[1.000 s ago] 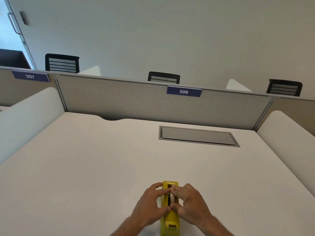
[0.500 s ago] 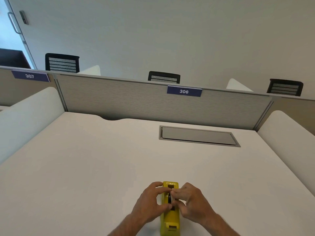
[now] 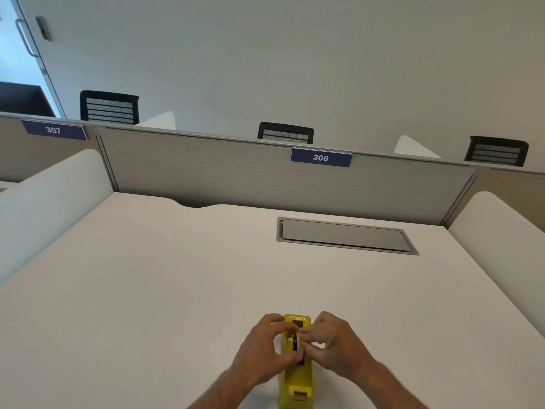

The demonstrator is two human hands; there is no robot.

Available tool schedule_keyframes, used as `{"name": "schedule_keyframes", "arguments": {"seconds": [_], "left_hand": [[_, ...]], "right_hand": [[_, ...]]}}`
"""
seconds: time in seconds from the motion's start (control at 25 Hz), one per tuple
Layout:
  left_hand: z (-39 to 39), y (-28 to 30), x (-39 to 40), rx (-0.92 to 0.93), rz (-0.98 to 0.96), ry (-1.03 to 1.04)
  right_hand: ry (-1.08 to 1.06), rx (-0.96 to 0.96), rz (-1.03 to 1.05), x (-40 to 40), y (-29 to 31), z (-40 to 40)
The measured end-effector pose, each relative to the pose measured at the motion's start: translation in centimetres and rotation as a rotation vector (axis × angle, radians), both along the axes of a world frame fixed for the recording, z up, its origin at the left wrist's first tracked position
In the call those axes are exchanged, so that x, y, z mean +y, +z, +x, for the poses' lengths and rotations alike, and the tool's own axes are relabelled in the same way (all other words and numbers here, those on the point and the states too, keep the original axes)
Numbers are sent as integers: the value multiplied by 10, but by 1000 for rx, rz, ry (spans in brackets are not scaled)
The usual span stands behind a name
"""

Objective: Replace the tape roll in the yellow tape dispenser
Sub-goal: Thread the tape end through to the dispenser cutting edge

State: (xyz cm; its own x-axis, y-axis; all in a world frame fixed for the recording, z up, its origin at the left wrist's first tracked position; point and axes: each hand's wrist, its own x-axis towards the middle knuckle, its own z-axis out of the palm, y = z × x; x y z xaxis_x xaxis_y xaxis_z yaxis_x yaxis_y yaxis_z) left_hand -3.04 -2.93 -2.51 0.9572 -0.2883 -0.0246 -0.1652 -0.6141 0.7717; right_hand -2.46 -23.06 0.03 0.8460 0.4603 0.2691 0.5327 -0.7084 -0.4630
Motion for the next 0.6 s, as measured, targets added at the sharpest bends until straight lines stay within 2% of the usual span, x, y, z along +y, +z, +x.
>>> {"name": "schedule_keyframes", "arguments": {"seconds": [0.24, 0.6], "left_hand": [[3, -1, -2, 4, 2, -13], [5, -4, -2, -9, 14, -12]], "right_hand": [[56, -2, -66, 0, 0, 6], [37, 39, -28, 0, 1, 9]]}}
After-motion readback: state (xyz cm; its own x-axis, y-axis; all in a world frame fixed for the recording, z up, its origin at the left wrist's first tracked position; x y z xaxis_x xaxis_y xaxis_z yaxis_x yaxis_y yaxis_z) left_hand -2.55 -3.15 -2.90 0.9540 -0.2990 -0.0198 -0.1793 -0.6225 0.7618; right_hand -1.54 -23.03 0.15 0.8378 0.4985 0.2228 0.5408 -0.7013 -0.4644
